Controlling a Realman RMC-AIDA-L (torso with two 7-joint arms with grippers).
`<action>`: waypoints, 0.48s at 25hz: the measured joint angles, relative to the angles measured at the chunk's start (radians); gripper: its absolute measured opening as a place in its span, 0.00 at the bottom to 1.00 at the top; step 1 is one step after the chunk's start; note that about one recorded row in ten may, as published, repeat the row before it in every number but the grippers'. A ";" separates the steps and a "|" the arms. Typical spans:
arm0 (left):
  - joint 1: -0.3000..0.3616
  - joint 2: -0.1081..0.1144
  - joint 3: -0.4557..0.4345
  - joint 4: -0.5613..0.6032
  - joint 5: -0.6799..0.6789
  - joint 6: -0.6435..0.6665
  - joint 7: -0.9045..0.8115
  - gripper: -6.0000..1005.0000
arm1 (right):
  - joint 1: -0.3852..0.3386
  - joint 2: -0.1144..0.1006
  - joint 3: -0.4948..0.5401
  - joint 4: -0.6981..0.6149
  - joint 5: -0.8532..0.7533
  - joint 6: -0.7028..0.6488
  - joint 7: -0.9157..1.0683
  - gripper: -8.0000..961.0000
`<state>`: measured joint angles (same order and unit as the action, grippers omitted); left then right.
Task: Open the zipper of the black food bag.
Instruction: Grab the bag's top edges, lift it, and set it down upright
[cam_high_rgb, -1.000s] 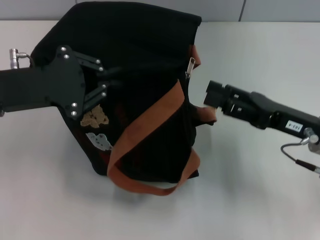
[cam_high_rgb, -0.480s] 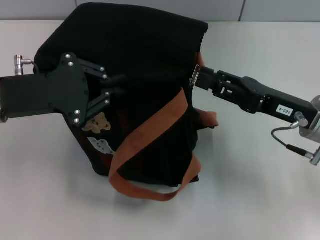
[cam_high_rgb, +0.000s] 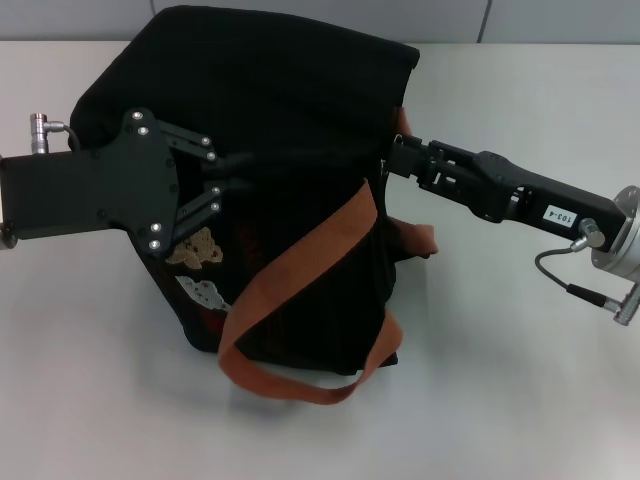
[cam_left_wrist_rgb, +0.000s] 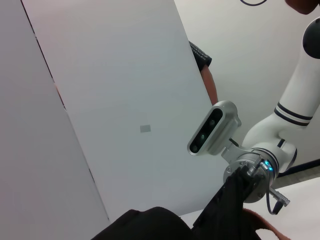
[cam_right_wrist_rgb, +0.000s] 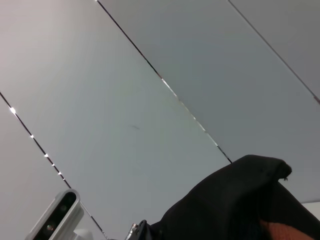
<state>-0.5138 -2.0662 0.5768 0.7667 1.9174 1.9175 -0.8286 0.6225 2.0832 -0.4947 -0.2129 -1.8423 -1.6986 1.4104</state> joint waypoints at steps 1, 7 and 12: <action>0.000 0.000 0.000 0.000 0.000 0.000 0.000 0.10 | 0.000 0.000 0.000 0.000 0.000 0.000 0.000 0.50; 0.000 0.000 0.000 0.000 -0.001 0.000 0.001 0.10 | 0.006 0.000 -0.001 0.013 -0.004 0.004 0.001 0.48; 0.000 0.000 0.000 0.000 0.000 -0.002 0.002 0.10 | 0.015 0.001 -0.001 0.017 -0.007 0.005 0.001 0.47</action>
<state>-0.5139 -2.0662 0.5767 0.7669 1.9170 1.9151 -0.8268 0.6371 2.0839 -0.4955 -0.1959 -1.8492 -1.6941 1.4112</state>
